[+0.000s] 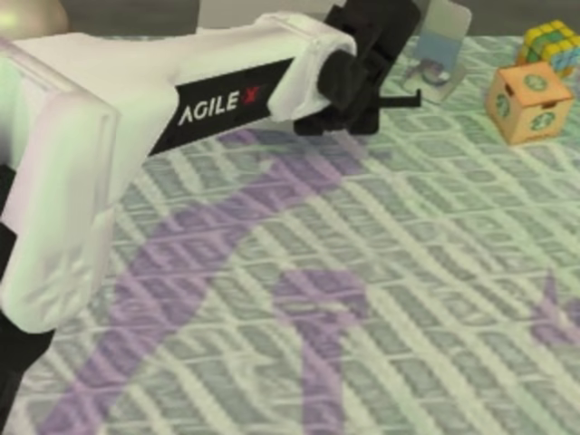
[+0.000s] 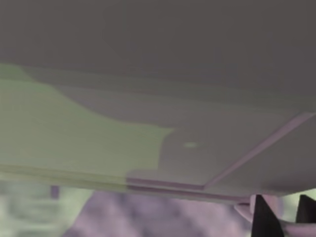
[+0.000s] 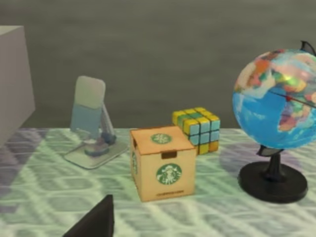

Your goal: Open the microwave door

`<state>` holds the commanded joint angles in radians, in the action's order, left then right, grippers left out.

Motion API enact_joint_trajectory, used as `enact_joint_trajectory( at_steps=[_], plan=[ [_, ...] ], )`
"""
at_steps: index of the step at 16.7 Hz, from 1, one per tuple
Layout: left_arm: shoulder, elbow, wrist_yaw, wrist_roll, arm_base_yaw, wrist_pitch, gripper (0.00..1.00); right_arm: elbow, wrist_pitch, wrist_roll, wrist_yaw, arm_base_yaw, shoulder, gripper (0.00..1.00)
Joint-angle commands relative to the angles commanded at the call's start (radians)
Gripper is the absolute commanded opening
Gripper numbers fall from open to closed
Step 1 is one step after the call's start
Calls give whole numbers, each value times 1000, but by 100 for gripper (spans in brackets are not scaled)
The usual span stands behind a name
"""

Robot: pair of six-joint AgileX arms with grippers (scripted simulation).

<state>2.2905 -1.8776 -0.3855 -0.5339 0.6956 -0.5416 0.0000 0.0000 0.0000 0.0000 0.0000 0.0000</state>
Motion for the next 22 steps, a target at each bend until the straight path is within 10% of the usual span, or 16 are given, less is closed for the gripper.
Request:
enact_joint_trajectory(
  at_steps=[22],
  plan=[
    [-57, 99, 39, 59, -5, 63, 0, 0, 0, 0, 0, 0, 0, 100]
  ],
)
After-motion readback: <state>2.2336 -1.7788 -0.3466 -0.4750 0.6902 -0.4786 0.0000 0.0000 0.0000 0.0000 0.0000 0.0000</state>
